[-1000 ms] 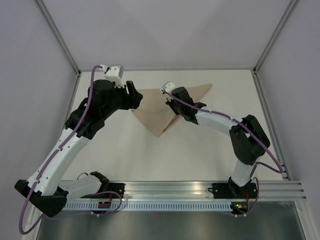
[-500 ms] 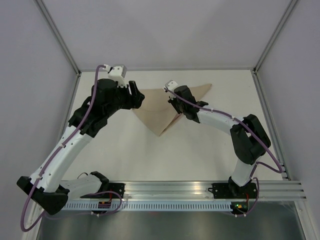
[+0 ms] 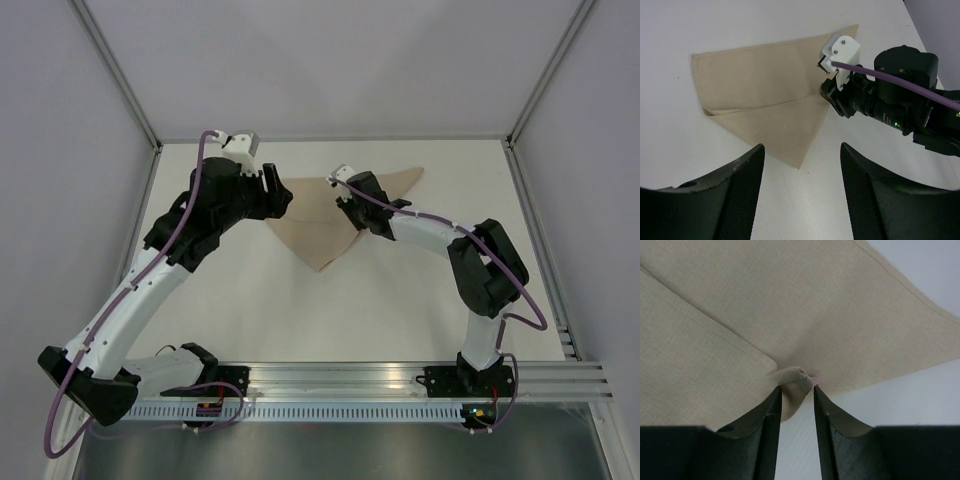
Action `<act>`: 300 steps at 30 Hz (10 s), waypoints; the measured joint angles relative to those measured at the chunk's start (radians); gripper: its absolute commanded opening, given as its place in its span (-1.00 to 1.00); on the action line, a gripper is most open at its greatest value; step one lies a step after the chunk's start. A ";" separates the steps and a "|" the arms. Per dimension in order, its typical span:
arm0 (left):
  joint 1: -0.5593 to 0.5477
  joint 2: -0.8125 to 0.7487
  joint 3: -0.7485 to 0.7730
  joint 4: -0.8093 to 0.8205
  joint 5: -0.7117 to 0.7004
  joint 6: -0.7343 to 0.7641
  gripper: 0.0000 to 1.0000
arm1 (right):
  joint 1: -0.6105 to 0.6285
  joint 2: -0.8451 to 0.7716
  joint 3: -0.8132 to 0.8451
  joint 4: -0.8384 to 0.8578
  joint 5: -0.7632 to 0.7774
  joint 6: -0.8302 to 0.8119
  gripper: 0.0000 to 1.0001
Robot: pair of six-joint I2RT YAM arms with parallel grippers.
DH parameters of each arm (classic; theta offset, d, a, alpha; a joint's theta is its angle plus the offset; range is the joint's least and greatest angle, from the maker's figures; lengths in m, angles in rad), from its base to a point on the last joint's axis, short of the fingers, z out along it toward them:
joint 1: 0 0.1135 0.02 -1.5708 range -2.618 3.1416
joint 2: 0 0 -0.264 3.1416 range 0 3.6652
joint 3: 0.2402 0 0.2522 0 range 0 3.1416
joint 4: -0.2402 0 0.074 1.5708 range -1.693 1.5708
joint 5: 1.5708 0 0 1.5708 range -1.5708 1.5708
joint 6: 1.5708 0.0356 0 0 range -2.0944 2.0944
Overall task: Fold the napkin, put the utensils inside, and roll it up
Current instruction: Fold the napkin, then roll the napkin with the utensil
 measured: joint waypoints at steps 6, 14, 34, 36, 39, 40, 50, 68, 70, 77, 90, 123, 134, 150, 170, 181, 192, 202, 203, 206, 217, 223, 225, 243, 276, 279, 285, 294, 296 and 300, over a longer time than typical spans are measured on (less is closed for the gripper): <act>0.000 0.005 -0.019 0.000 0.012 0.000 0.35 | -0.032 0.034 0.059 -0.054 -0.015 0.000 0.30; 0.000 0.007 -0.025 0.021 0.019 0.000 0.35 | -0.158 0.065 0.225 -0.157 -0.095 0.037 0.29; 0.000 0.010 -0.112 0.072 0.048 0.000 0.36 | -0.540 0.375 0.583 -0.392 -0.467 0.304 0.28; 0.000 0.010 -0.115 0.074 0.048 0.000 0.36 | -0.568 0.410 0.586 -0.389 -0.503 0.335 0.30; 0.000 0.010 -0.117 0.074 0.049 0.000 0.36 | -0.616 0.452 0.593 -0.378 -0.563 0.383 0.33; 0.000 0.010 -0.117 0.074 0.050 0.000 0.36 | -0.627 0.455 0.600 -0.364 -0.568 0.399 0.34; 0.000 0.009 -0.184 0.114 0.072 -0.001 0.36 | -0.652 0.528 0.637 -0.227 -0.701 0.561 0.27; 0.000 0.008 -0.280 0.153 0.101 -0.019 0.35 | -0.669 0.449 0.360 0.042 -0.760 0.698 -0.81; 0.000 0.008 -0.280 0.153 0.107 -0.019 0.35 | -0.671 0.393 0.274 0.052 -0.753 0.676 -0.82; 0.000 0.008 -0.280 0.157 0.121 -0.020 0.35 | -0.699 0.190 0.057 0.042 -0.711 0.546 -0.82; 0.000 0.008 -0.280 0.157 0.141 -0.030 0.35 | -0.685 0.043 0.074 0.048 -0.670 0.408 -0.81; 0.000 -0.119 -0.273 0.116 0.113 -0.110 0.37 | 0.085 0.036 0.045 -0.130 -0.549 -0.130 -0.79; 0.000 -0.119 -0.273 0.108 0.114 -0.110 0.42 | 0.086 0.045 0.034 -0.135 -0.513 -0.161 0.11; 0.000 -0.008 -0.273 0.135 0.104 -0.109 0.36 | -0.101 -0.068 0.067 -0.214 -0.571 -0.104 0.17; -0.058 0.591 -0.145 0.280 0.110 -0.108 0.08 | -0.244 0.091 0.040 -0.233 -0.544 -0.106 0.04; -0.061 0.725 -0.126 0.280 0.076 -0.078 0.07 | -0.257 0.091 0.042 -0.240 -0.562 -0.108 -0.16; -0.061 0.815 -0.030 0.243 0.050 -0.013 0.06 | -0.263 0.089 0.042 -0.343 -0.662 -0.122 -0.19; -0.062 0.885 0.080 0.185 0.079 0.110 0.05 | -0.262 0.033 -0.032 -0.464 -0.775 -0.120 -0.17; -0.062 0.890 0.088 0.182 0.085 0.117 0.06 | -0.262 0.028 -0.039 -0.475 -0.784 -0.119 -0.17; -0.062 0.899 0.106 0.169 0.095 0.136 0.08 | -0.262 0.016 -0.053 -0.494 -0.795 -0.112 -0.11; -0.062 0.896 0.115 0.153 0.096 0.151 0.25 | -0.262 -0.046 -0.052 -0.504 -0.778 -0.068 0.26; -0.058 0.842 0.122 0.143 0.095 0.156 0.35 | -0.262 -0.085 -0.033 -0.499 -0.725 -0.044 0.23; -0.050 0.792 0.123 0.141 0.095 0.155 0.35 | -0.262 -0.123 -0.034 -0.484 -0.700 -0.043 0.22; 0.153 0.022 -0.205 0.262 0.168 0.006 0.42 | 0.164 -0.406 -0.243 -0.196 -0.302 -0.207 0.30; 0.153 -0.023 -0.354 0.335 0.119 -0.029 0.42 | 0.069 -0.040 -0.190 -0.042 -0.407 -0.422 0.28; 0.153 -0.023 -0.355 0.335 0.124 -0.029 0.42 | 0.063 -0.040 -0.188 -0.059 -0.436 -0.431 0.21; 0.153 -0.022 -0.362 0.336 0.142 -0.029 0.42 | 0.067 -0.032 -0.162 -0.131 -0.471 -0.447 0.09; 0.153 -0.022 -0.378 0.336 0.151 -0.029 0.41 | 0.067 0.024 -0.076 -0.215 -0.481 -0.453 -0.14; 0.153 -0.023 -0.379 0.336 0.151 -0.029 0.41 | 0.067 0.038 -0.056 -0.232 -0.480 -0.452 -0.24; 0.152 -0.044 -0.398 0.340 0.151 -0.029 0.41 | 0.067 0.061 -0.021 -0.254 -0.477 -0.444 -0.44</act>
